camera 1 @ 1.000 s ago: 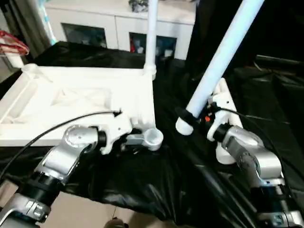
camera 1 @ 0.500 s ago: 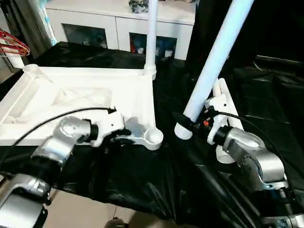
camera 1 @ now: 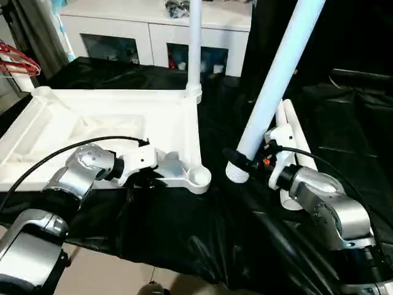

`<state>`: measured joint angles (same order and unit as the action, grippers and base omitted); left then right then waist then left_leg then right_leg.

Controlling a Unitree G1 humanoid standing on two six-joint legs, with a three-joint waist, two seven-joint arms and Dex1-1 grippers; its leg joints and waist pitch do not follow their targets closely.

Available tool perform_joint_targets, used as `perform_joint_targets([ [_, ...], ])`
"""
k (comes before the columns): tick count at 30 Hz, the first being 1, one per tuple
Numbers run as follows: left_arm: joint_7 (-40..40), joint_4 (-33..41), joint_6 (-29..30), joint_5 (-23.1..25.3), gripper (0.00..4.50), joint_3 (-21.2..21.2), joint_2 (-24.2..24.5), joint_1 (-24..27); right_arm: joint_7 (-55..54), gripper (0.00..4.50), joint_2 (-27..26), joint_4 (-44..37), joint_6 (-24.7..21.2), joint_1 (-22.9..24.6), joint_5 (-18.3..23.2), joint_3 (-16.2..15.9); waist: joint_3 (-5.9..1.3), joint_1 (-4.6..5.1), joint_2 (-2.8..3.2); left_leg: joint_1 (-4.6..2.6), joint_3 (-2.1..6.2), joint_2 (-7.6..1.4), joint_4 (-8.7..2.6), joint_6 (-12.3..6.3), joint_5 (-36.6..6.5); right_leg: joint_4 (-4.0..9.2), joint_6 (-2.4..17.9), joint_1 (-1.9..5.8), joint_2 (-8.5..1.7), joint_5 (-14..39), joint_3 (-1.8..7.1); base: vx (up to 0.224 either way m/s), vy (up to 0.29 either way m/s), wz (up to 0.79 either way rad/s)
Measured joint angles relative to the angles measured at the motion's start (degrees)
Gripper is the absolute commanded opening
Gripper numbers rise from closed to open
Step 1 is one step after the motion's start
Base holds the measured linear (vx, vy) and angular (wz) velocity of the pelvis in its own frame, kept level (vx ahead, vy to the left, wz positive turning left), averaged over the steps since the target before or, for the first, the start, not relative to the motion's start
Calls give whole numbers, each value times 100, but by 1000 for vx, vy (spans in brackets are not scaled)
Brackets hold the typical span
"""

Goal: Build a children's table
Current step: Insert table leg to table base

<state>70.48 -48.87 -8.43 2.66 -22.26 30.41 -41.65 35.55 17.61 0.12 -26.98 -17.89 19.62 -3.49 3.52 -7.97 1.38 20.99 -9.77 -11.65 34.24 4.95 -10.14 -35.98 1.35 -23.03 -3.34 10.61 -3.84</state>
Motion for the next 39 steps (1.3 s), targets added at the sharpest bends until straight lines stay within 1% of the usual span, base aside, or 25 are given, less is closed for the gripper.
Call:
perform_joint_targets([
  [3,75,-102,-26,-32,3,6,-50,-36,0,190,49,0,-5,7,0,1,2,26,17,0,0,-1,-3,0,0,-1,1,-4,2,1,-2,0,0,0],
  [6,190,-160,-4,-56,0,100,-78,-41,6,190,56,0,-9,7,-1,0,3,34,29,2,0,-1,-3,0,0,2,0,-4,2,3,-2,0,0,0],
  [9,261,-97,128,-131,0,161,-184,-16,14,190,58,-1,-21,7,0,-1,3,0,28,6,-1,-1,-2,-1,-1,10,0,-4,1,3,-1,0,0,0],
  [10,229,55,196,-204,0,225,-261,89,12,190,58,-1,-22,7,-1,0,3,-12,28,7,-2,0,-2,-3,-2,11,0,-4,-1,3,0,0,0,0],
  [13,88,432,303,-298,0,244,-557,310,-2,190,18,0,-23,-23,0,-12,2,-53,30,10,-6,0,-2,-6,-3,12,1,-3,-4,7,-1,0,0,0],
  [16,-55,733,296,-298,0,242,-732,491,3,190,-11,1,-22,-50,0,-51,-4,-91,40,8,-7,0,-2,-6,-3,7,-2,-2,-7,9,-1,0,0,0],
  [19,-174,791,154,-244,0,208,-865,546,13,190,-11,3,-22,-50,-1,-88,-9,-107,48,6,-8,1,-2,-6,-3,5,-7,2,-8,10,-1,0,0,0],
  [20,-237,787,85,-199,45,206,-881,558,24,190,-9,3,-22,-50,-1,-96,-11,-107,51,6,-8,1,-2,-5,-3,5,-15,2,-8,12,-1,0,0,0],
  [21,-301,786,40,-164,57,206,-896,570,38,190,-4,3,-22,-50,-1,-97,-12,-109,52,6,-8,0,-2,-5,-3,4,-27,2,-8,16,-1,0,0,0],
  [23,-466,787,-41,-166,57,237,-909,607,68,190,18,3,-22,-50,-1,-96,-13,-112,50,6,-7,0,-2,-5,-2,1,-37,3,-8,18,-1,0,0,0],
  [24,-515,811,-61,-166,63,235,-932,629,71,190,13,3,-22,-50,-1,-96,-14,-109,47,6,-7,0,-2,-5,-2,2,-38,3,-8,18,-1,0,0,0],
  [26,-619,923,-67,-164,93,258,-903,718,72,190,9,3,-22,-50,-1,-99,-14,-88,46,5,-7,0,-1,-5,-2,1,-39,3,-8,17,-1,0,0,0],
  [28,-687,940,-117,-108,101,271,-865,734,70,190,1,3,-22,-50,-1,-101,-14,-64,46,5,-6,0,-2,-5,-2,1,-39,2,-8,16,-3,0,0,0],
  [32,-605,938,-174,-8,101,266,-706,733,57,190,-65,8,-21,-50,-1,-112,-15,-16,48,5,-4,0,-2,-5,-2,0,-39,1,-7,16,-3,0,0,0],
  [34,-496,959,-136,-14,66,267,-649,734,47,190,-90,12,-17,-50,-1,-116,-15,1,48,3,-4,0,-2,-4,-2,0,-39,0,-6,16,-3,0,0,0],
  [37,-414,990,-71,-15,60,251,-623,740,37,190,-117,28,-13,-60,-1,-132,-16,-3,49,3,-4,0,-3,-4,-2,0,-39,0,-6,16,-3,0,0,0],
  [39,-393,994,-42,-16,35,252,-619,740,35,190,-122,38,-12,-89,-2,-142,-16,0,49,3,-5,0,-3,-4,-2,1,-39,0,-7,16,-2,0,0,0],
])
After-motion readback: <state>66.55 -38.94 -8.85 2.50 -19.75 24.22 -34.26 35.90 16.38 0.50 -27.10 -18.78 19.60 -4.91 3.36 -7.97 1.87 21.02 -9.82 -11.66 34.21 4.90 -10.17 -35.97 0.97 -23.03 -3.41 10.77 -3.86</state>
